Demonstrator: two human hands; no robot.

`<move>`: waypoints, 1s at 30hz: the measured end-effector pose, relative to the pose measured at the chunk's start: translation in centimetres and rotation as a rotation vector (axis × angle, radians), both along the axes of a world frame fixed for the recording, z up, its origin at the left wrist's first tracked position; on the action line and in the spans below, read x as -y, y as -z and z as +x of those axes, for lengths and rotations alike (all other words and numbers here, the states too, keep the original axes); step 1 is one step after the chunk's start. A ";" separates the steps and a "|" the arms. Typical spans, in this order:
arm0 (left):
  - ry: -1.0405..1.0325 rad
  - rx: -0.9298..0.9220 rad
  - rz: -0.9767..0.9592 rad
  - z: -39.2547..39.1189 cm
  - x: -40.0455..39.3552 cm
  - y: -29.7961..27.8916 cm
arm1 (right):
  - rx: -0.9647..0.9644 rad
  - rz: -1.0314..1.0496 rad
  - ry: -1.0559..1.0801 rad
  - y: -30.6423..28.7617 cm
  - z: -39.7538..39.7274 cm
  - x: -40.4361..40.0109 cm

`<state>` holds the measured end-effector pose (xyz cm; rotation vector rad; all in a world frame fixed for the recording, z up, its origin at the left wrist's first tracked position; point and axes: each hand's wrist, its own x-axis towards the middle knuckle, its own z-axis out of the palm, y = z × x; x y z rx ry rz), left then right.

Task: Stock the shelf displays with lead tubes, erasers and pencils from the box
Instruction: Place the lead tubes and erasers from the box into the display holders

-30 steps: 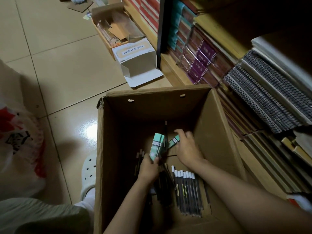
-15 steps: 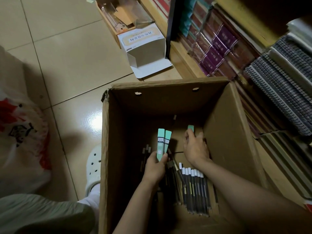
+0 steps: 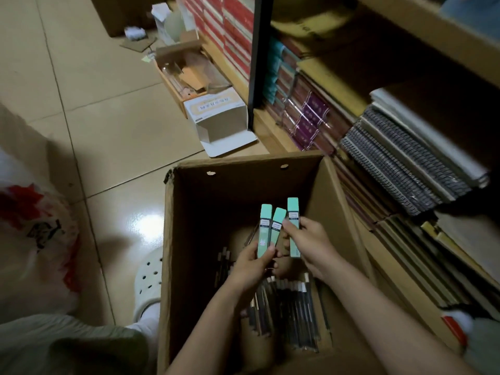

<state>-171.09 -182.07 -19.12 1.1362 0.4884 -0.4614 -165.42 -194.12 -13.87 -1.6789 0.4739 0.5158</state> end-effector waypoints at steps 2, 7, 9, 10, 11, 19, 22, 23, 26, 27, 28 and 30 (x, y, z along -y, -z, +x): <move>0.110 0.061 0.013 1.3 -0.3 -2.4 | 0.129 -0.024 0.010 -3.2 0.4 0.1; 0.522 0.200 0.131 4.6 -2.4 -11.3 | 0.338 -0.111 0.070 -11.0 0.7 1.4; 0.648 0.182 0.173 5.2 -3.2 -14.9 | 0.367 -0.116 0.057 -13.3 0.3 1.7; 0.684 0.173 0.209 5.3 -3.6 -16.4 | 0.377 -0.111 0.046 -14.0 -0.1 1.7; 0.698 0.178 0.244 5.2 -3.8 -17.3 | 0.385 -0.102 0.028 -14.3 -0.6 1.6; 0.260 0.005 0.054 0.9 -3.7 -12.7 | 0.265 -0.122 -0.149 -8.6 -2.8 -0.8; 0.022 -0.115 0.063 -0.3 -3.6 -9.1 | 0.141 -0.169 -0.275 -5.3 -3.0 -0.8; -0.011 -0.114 0.059 -0.4 -3.5 -8.1 | 0.118 -0.168 -0.310 -4.4 -3.0 -0.9; -0.081 -0.072 0.113 -0.2 -3.1 -6.1 | 0.094 -0.114 -0.272 -2.2 -2.7 -1.5; -0.084 -0.051 0.164 0.1 -3.1 -5.6 | 0.082 -0.094 -0.256 -1.7 -2.5 -1.8; -0.083 -0.031 0.224 0.5 -3.2 -5.1 | 0.068 -0.080 -0.254 -1.2 -2.3 -2.2; -0.074 -0.004 0.333 1.3 -3.7 -4.2 | 0.052 -0.060 -0.263 -0.1 -1.8 -2.8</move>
